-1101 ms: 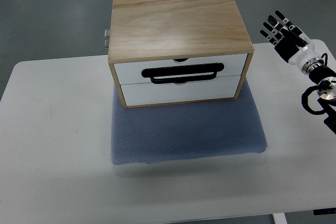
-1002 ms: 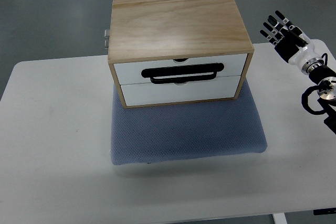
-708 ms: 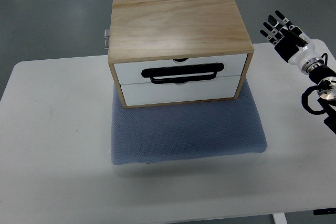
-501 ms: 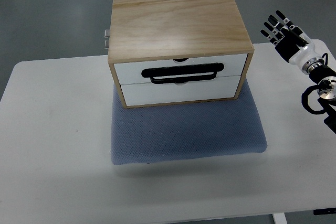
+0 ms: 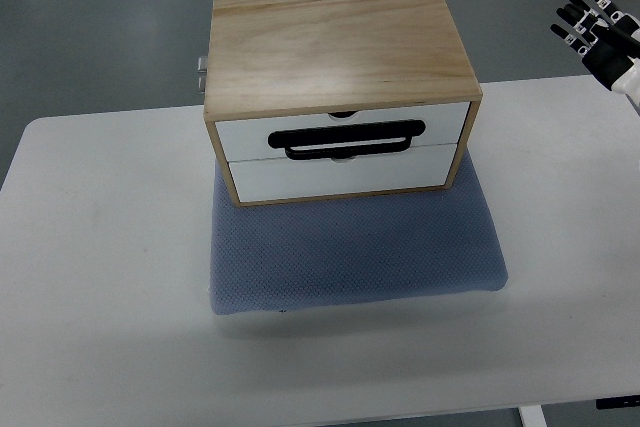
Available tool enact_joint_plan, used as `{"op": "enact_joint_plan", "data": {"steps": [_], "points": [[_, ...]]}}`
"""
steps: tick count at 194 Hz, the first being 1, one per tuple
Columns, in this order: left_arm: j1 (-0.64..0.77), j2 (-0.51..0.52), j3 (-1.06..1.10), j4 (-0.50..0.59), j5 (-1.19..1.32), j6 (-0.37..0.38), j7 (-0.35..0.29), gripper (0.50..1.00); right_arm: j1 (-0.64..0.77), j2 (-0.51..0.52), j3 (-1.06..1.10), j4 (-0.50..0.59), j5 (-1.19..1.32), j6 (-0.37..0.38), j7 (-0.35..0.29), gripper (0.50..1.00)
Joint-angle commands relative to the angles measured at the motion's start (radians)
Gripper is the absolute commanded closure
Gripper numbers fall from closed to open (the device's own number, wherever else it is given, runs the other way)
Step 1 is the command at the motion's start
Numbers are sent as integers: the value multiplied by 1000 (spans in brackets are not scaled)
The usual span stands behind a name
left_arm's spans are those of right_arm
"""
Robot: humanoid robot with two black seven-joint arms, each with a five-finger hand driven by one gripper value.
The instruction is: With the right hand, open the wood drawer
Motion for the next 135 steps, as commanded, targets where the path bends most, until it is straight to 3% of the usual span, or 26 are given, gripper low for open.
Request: {"op": "enact_joint_plan", "data": {"steps": [1,17,84,103,135], "points": [[0,0,0,0,0,0,0,500,26,-33,-10,-1,-65,35,2,556],[0,0,0,0,0,-2,0,500,46,-53,-10,1,-113,64,2,556],[0,0,0,0,0,0,0,500,134,-141,-12,24,-274,64,3,556],[0,0,0,0,0,0,0,500,128,-184,-12,125,-303,64,3,558],[0,0,0,0,0,0,1,500,79,-282,-12,384,-351,64,3,560]]}}
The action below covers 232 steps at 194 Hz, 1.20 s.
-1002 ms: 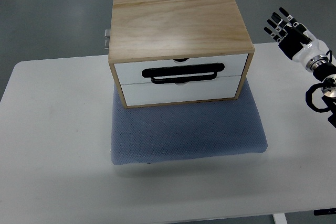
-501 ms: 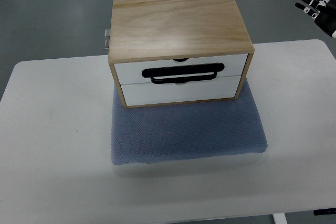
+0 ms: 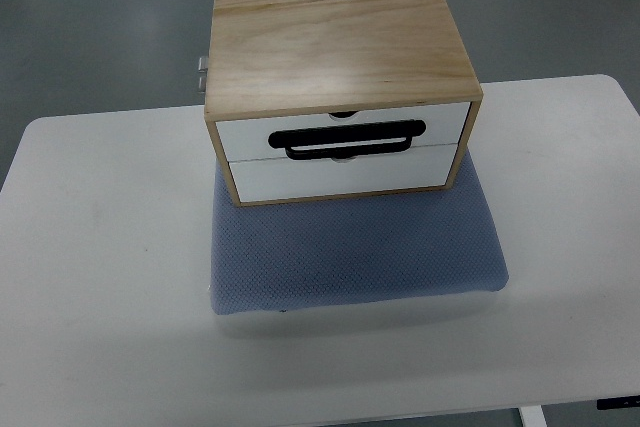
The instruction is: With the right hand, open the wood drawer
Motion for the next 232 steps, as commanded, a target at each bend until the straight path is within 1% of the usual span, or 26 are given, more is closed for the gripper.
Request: {"op": "enact_joint_plan", "data": {"steps": [1,19,21,49,77,112,123,135,145,161,196,232], "points": [[0,0,0,0,0,0,1,500,-27,-57,1,151,-32,0,0,560],[0,0,0,0,0,0,1,500,-29,-96,1,290,-67,0,0,558],[0,0,0,0,0,0,1,500,-29,-96,1,290,-67,0,0,558],[0,0,0,0,0,0,0,500,-29,-144,1,482,-94,0,-2,558],[0,0,0,0,0,0,0,500,-35,-156,1,605,-102,0,-6,558],[0,0,0,0,0,0,0,500,-46,-158,1,685,-110,0,-11,556],[0,0,0,0,0,0,0,500,-47,-153,1,715,-128,0,-25,556],[0,0,0,0,0,0,0,500,-52,-135,0,754,-176,0,-63,556],[0,0,0,0,0,0,0,500,-72,-96,-2,784,-232,0,-91,556],[0,0,0,0,0,0,0,500,-89,-31,-2,821,-340,0,-105,556],[0,0,0,0,0,0,0,500,-112,48,-9,846,-438,0,-108,558],[0,0,0,0,0,0,0,500,-112,57,-71,850,-456,0,-134,558]]}}
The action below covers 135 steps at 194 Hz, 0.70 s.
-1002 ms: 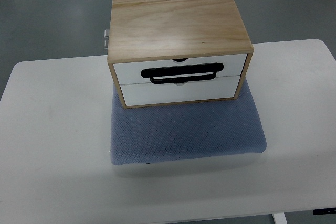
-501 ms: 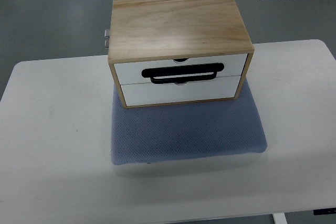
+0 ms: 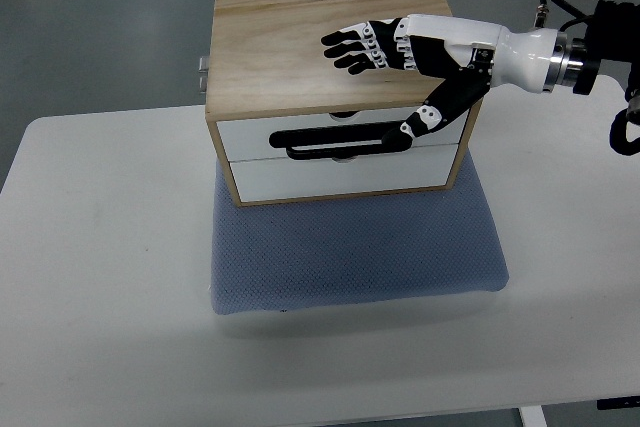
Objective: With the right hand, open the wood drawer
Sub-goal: 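Swing the right hand down onto the upper drawer's black handle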
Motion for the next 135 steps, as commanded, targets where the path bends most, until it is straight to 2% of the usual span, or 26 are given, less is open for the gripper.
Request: {"op": "enact_joint_plan", "data": {"steps": [1,135], "points": [[0,0,0,0,0,0,0,500,-1,2,-35,2,-8,0,-16,558],[0,0,0,0,0,0,0,500,5,-1,-144,-17,-125,0,-23,556]]}}
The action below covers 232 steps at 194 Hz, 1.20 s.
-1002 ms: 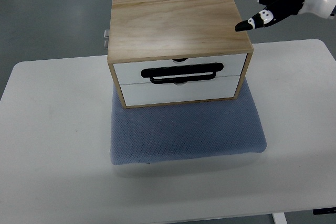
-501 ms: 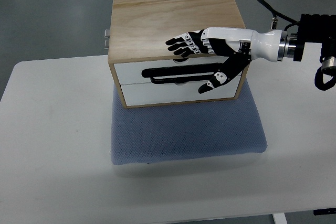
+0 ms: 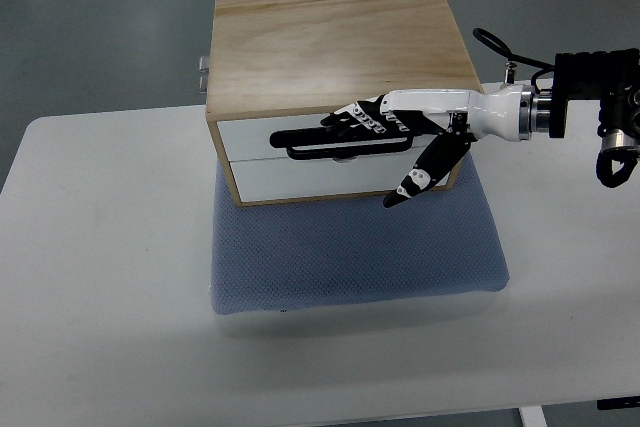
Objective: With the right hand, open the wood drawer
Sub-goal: 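Swing the right hand down onto the upper drawer's black handle, then hook the right hand fingers around the upper drawer handle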
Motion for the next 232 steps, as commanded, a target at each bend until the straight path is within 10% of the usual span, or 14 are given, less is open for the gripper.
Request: {"op": "enact_joint_plan", "data": {"steps": [1,232], "points": [[0,0,0,0,0,0,1,500,5,-1,-5,-8,-16,0,-1,556],[0,0,0,0,0,0,0,500,-1,0,-66,-66,-50,0,-23,556]]}}
